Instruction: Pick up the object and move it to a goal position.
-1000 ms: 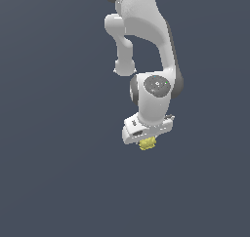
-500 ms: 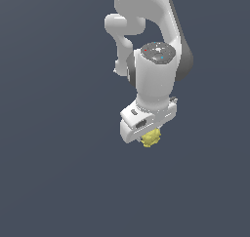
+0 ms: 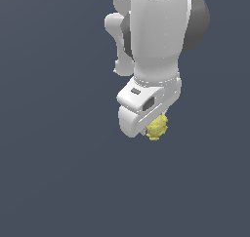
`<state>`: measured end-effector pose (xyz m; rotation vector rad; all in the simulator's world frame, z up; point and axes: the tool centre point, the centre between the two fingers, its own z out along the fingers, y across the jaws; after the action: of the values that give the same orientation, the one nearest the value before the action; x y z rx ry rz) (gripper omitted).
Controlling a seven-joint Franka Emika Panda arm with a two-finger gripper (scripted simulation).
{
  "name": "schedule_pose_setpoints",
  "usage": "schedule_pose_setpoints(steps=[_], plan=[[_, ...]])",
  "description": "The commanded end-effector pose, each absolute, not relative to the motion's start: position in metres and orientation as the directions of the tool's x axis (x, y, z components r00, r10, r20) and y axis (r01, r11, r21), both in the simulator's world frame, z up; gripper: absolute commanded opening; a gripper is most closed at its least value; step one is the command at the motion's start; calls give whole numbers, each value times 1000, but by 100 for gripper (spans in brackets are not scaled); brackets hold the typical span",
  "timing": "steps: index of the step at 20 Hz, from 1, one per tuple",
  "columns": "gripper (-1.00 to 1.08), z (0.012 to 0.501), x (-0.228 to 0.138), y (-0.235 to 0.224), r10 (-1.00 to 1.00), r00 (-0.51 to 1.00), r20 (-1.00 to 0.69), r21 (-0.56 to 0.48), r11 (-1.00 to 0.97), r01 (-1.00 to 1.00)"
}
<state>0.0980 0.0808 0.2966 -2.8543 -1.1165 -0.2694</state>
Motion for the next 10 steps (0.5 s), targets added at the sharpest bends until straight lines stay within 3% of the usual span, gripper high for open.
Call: schedule_pose_setpoints(steps=[1, 10], plan=[[-100, 322, 102, 80, 706, 678, 203, 9, -694, 720], [-100, 395, 113, 78, 803, 541, 250, 28, -565, 825]])
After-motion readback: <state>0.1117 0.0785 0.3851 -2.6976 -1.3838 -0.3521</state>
